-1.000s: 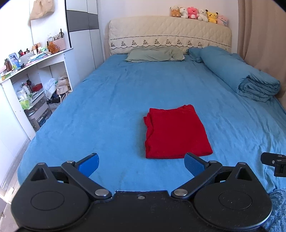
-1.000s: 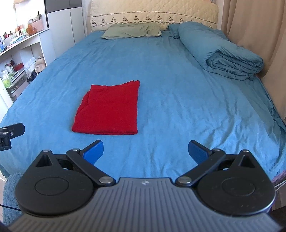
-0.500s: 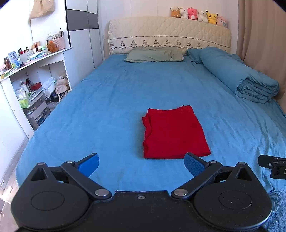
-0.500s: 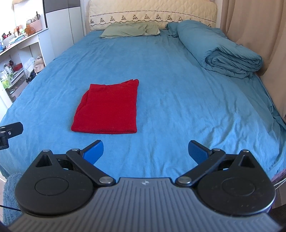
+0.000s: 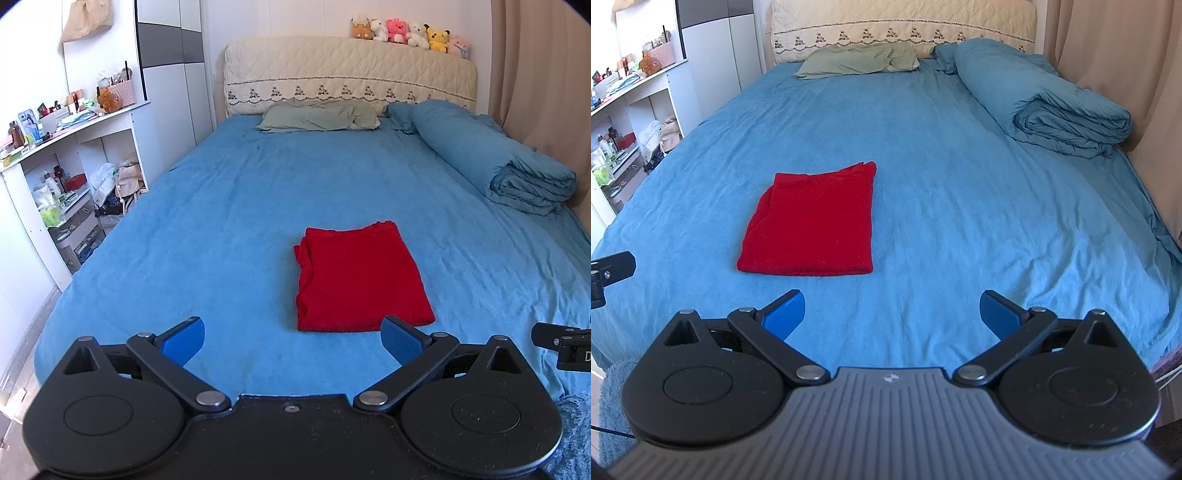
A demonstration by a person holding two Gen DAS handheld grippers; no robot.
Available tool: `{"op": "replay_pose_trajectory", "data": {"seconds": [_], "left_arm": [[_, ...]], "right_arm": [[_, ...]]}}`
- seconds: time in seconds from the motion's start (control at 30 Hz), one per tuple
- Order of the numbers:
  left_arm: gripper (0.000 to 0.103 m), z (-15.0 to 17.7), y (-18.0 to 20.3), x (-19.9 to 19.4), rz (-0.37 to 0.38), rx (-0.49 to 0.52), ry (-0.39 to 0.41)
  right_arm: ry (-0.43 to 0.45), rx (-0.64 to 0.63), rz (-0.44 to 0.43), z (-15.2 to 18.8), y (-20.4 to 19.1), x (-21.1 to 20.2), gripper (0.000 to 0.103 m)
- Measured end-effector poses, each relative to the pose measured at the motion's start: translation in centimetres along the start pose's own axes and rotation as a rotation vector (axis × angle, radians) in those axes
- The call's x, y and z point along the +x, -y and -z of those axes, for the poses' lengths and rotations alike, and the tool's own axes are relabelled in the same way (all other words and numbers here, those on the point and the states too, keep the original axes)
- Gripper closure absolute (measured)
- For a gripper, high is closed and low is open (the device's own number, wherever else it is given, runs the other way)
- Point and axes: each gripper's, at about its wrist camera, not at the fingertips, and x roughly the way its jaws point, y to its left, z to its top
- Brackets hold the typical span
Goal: Fold small clothes
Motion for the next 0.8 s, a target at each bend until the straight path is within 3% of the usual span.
{"op": "replay_pose_trajectory", "data": {"seconds": [0.8], "left_arm": [[0.000, -0.36, -0.37, -0.54, 0.004, -0.004, 0.020]], "right_arm": [[0.004, 0.006, 0.013, 0.11, -0.11, -0.34, 0.000]]}}
